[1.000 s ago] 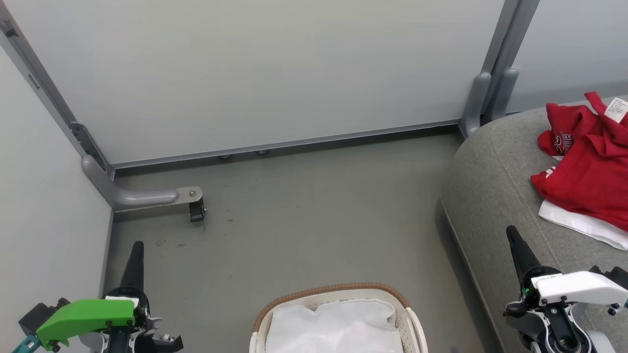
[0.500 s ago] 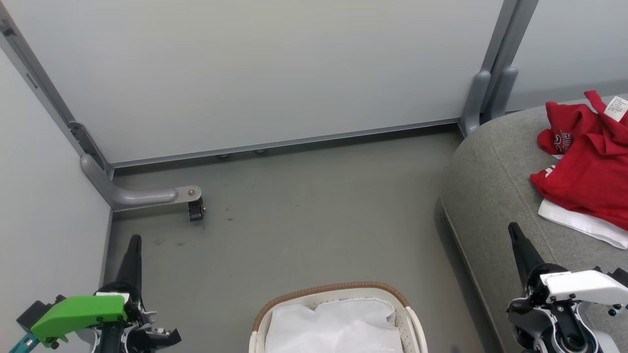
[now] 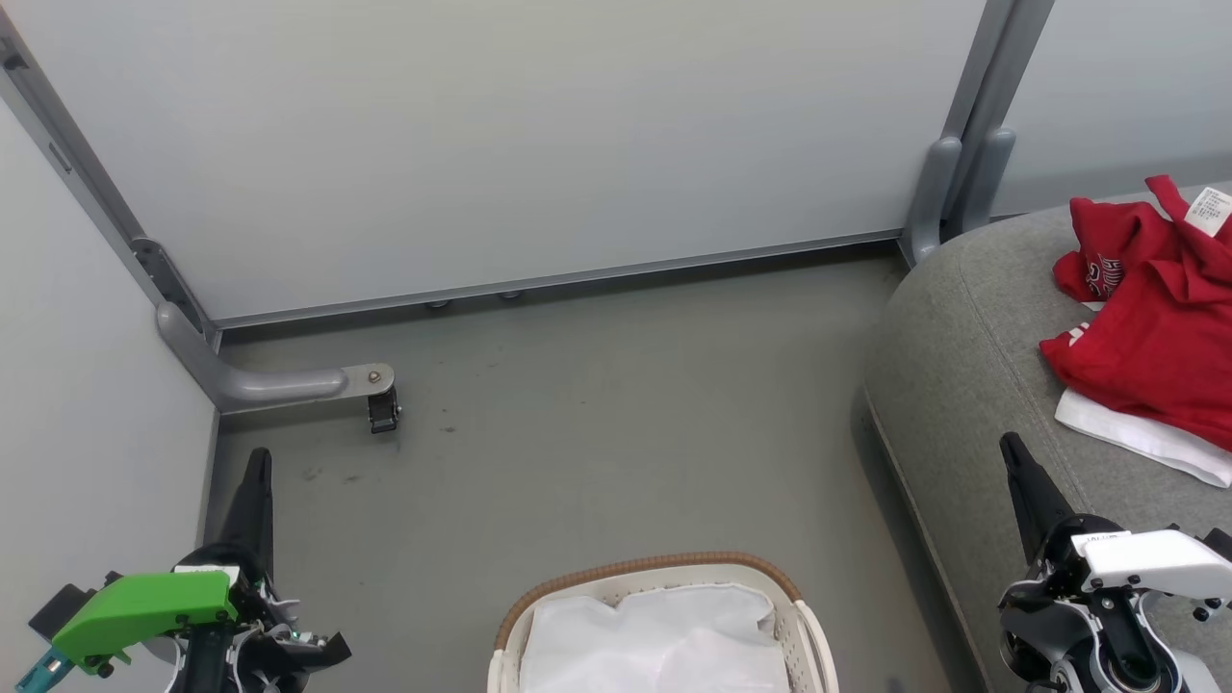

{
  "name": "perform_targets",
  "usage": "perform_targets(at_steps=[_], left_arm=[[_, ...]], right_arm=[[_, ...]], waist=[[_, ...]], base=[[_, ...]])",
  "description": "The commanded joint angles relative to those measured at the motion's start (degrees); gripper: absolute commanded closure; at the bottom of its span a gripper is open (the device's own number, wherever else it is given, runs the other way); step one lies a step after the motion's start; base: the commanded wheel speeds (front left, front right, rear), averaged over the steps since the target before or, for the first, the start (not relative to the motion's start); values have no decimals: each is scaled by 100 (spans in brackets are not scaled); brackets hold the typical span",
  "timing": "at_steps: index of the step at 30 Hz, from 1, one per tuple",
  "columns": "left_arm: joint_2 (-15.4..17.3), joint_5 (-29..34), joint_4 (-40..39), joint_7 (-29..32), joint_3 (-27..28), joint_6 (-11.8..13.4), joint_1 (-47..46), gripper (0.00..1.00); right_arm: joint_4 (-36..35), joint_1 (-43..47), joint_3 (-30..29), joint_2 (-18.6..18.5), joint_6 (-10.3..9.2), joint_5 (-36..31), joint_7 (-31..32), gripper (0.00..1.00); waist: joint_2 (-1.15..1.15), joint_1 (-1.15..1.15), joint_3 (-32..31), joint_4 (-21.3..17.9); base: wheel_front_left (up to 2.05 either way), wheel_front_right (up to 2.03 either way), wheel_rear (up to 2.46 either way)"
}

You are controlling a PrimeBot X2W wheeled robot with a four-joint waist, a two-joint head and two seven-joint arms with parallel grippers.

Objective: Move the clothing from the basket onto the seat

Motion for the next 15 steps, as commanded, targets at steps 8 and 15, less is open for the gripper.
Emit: perform_targets(at_steps=[8,15], left_arm=[[25,-9,-9,19,19,-38,-61,100],[23,-7,-9,20,21,-32,-62,100]], right_arm=[[-27,-41,-13,-34,0,17,9,100],[-27,-41,-13,-34,0,17,9,100]], waist=[[0,0,0,0],[0,0,0,0]], base=[[0,0,0],[0,0,0]])
